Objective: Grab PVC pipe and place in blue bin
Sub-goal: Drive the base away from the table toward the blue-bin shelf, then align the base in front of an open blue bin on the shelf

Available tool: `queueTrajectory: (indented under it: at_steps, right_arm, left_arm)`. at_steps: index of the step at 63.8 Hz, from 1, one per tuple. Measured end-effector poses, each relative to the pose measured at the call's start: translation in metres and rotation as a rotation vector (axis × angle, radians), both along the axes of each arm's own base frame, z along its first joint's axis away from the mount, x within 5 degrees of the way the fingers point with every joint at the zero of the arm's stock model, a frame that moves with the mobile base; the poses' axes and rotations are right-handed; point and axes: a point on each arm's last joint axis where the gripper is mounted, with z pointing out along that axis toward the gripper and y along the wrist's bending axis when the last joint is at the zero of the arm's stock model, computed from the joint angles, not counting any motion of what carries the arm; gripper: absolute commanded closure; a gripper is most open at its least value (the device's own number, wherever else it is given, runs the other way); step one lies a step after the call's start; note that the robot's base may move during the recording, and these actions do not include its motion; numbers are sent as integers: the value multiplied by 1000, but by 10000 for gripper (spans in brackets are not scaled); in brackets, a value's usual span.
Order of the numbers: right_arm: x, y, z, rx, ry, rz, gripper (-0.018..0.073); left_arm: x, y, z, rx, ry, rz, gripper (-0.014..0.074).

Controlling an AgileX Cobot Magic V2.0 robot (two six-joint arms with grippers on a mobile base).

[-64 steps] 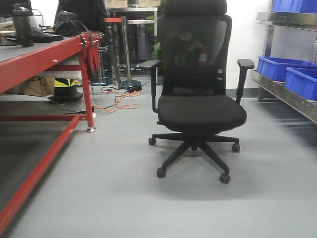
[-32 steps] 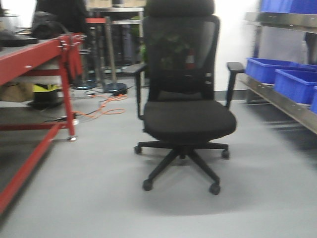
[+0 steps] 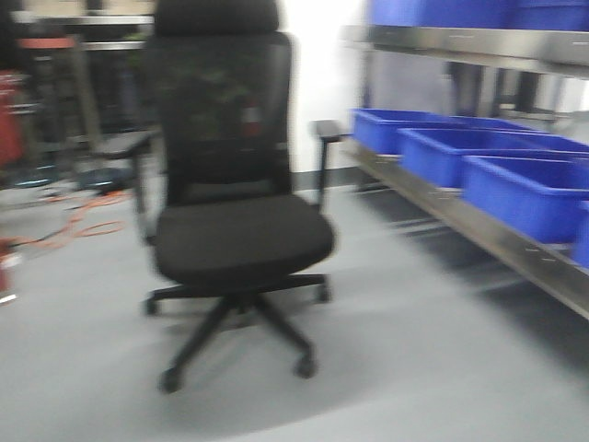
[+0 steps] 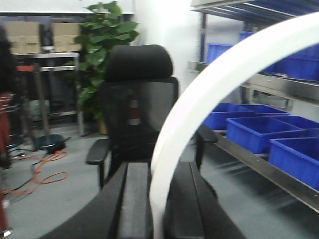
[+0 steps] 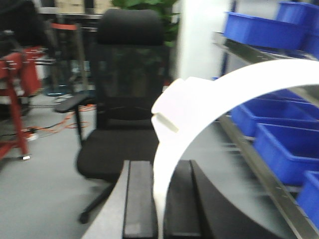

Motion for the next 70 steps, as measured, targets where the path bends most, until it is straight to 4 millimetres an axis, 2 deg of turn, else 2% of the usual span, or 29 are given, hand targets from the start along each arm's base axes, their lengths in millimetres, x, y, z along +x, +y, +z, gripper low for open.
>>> queueTrajectory:
  at_steps: [70]
  right_arm:
    - [0, 0, 0, 0, 0, 0, 721]
  left_arm:
    - [0, 0, 0, 0, 0, 0, 708]
